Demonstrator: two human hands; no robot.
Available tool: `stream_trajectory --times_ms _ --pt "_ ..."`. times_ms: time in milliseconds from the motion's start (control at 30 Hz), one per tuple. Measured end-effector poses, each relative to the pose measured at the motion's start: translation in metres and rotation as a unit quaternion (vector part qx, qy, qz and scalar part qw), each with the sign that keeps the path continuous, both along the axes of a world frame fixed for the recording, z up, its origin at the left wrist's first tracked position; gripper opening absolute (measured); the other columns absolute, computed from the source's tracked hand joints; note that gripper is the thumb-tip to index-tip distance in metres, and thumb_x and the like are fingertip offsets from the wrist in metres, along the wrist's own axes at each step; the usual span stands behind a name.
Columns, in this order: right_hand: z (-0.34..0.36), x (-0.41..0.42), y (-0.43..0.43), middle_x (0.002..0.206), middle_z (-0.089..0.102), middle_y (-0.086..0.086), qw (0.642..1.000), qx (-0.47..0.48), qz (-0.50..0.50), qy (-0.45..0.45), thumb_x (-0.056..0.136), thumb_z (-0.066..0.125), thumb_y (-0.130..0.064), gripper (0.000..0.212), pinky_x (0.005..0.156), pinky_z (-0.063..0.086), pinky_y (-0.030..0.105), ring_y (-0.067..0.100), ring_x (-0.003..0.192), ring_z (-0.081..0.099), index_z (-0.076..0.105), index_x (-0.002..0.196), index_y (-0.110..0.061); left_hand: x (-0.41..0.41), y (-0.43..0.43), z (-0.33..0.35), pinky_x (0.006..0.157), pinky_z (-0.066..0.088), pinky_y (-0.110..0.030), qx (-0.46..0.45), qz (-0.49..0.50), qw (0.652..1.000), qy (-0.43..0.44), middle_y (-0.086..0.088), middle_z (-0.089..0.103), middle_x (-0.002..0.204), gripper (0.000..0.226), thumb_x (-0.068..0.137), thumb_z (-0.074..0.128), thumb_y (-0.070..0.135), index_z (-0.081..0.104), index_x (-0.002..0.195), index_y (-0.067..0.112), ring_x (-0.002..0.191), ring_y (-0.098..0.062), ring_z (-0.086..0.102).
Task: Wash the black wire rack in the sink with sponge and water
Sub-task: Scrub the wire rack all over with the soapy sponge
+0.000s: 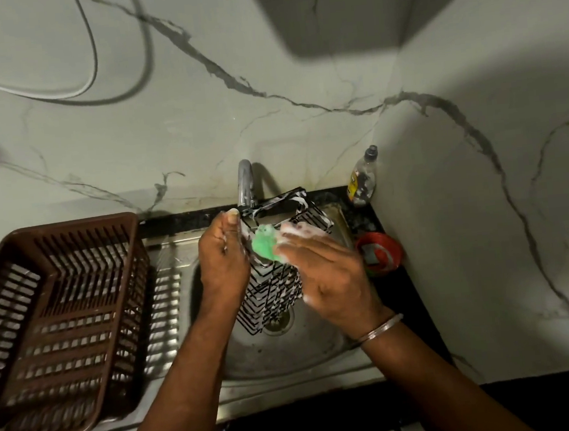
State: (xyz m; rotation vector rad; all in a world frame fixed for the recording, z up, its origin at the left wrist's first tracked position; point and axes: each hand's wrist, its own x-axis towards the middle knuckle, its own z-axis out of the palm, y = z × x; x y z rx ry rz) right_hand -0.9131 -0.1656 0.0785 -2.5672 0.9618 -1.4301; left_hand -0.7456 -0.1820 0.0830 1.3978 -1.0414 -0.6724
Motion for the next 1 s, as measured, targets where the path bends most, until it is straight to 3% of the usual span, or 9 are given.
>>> stream_trajectory --times_ms 133,200,367,467,567,667,733,867,1000 --pt "-0.010 -0.005 -0.003 0.123 0.074 0.018 0.999 -0.050 -0.022 0.001 0.100 0.055 0.010 0.027 0.107 0.055 0.046 0.028 0.121 0.070 0.079 0.111 0.003 0.002 -0.002 0.000 0.053 0.044 -0.014 0.016 0.007 1.000 -0.002 0.004 0.053 0.070 0.038 0.113 0.044 0.038 0.054 0.081 0.021 0.056 0.003 0.049" --pt "-0.008 -0.009 -0.007 0.124 0.074 0.019 0.997 -0.026 -0.061 -0.023 0.105 0.047 0.005 0.032 0.104 0.056 0.049 0.029 0.122 0.070 0.078 0.112 0.004 0.001 -0.002 0.001 0.052 0.042 -0.014 0.010 0.011 1.000 0.008 0.004 0.050 0.069 0.039 0.113 0.044 0.037 0.052 0.078 0.023 0.056 0.003 0.045" --pt "-0.014 -0.005 -0.004 0.127 0.073 0.018 0.996 -0.031 -0.080 0.003 0.093 0.056 0.018 0.035 0.110 0.052 0.049 0.029 0.126 0.068 0.076 0.118 0.004 -0.001 -0.003 0.006 0.046 0.035 -0.016 -0.025 0.005 0.999 0.036 0.005 0.043 0.062 0.042 0.111 0.053 0.029 0.050 0.069 0.024 0.052 -0.003 0.038" --pt "-0.009 -0.014 -0.014 0.125 0.074 0.018 0.990 0.003 -0.127 -0.056 0.096 0.053 0.014 0.032 0.109 0.052 0.051 0.030 0.125 0.068 0.076 0.115 0.005 -0.002 -0.004 0.008 0.045 0.034 -0.016 -0.018 0.010 0.999 0.032 0.004 0.042 0.061 0.043 0.109 0.058 0.028 0.050 0.068 0.023 0.050 -0.002 0.037" --pt "-0.010 0.001 -0.001 0.127 0.073 0.019 0.995 -0.026 -0.099 -0.003 0.095 0.056 0.016 0.032 0.110 0.051 0.050 0.030 0.125 0.068 0.076 0.116 0.004 0.000 -0.007 0.008 0.044 0.033 -0.022 -0.020 0.005 0.999 0.043 0.008 0.042 0.058 0.045 0.107 0.061 0.033 0.058 0.062 0.030 0.049 -0.007 0.036" --pt "-0.002 -0.014 -0.018 0.115 0.075 0.019 0.987 -0.007 -0.154 -0.056 0.101 0.053 0.008 0.026 0.095 0.055 0.052 0.035 0.108 0.071 0.076 0.113 0.005 0.001 -0.007 0.007 0.043 0.031 -0.024 -0.018 -0.008 0.998 0.065 0.009 0.042 0.056 0.046 0.106 0.061 0.038 0.061 0.060 0.036 0.048 -0.009 0.034" --pt "0.007 -0.022 -0.029 0.106 0.071 0.019 0.975 0.023 -0.203 -0.082 0.091 0.058 0.013 0.028 0.085 0.053 0.051 0.038 0.096 0.065 0.075 0.111 0.004 -0.003 -0.004 0.008 0.043 0.030 -0.024 -0.021 -0.011 0.998 0.065 0.007 0.042 0.057 0.044 0.105 0.061 0.041 0.058 0.061 0.032 0.048 -0.009 0.034" --pt "0.009 0.006 0.002 0.111 0.067 0.010 0.991 0.052 -0.120 0.020 0.086 0.065 0.006 0.029 0.086 0.051 0.043 0.031 0.100 0.061 0.077 0.109 -0.006 -0.007 -0.003 0.007 0.045 0.032 -0.020 -0.016 -0.007 0.999 0.045 0.000 0.041 0.060 0.043 0.104 0.060 0.041 0.051 0.067 0.022 0.050 -0.008 0.034" --pt "0.009 -0.001 -0.011 0.111 0.068 0.010 0.987 0.084 -0.129 -0.054 0.089 0.060 0.004 0.027 0.086 0.052 0.044 0.027 0.102 0.061 0.077 0.108 -0.004 -0.005 -0.002 0.007 0.045 0.032 -0.020 -0.023 -0.010 0.999 0.040 0.002 0.041 0.059 0.044 0.106 0.060 0.038 0.049 0.066 0.023 0.049 -0.007 0.036"
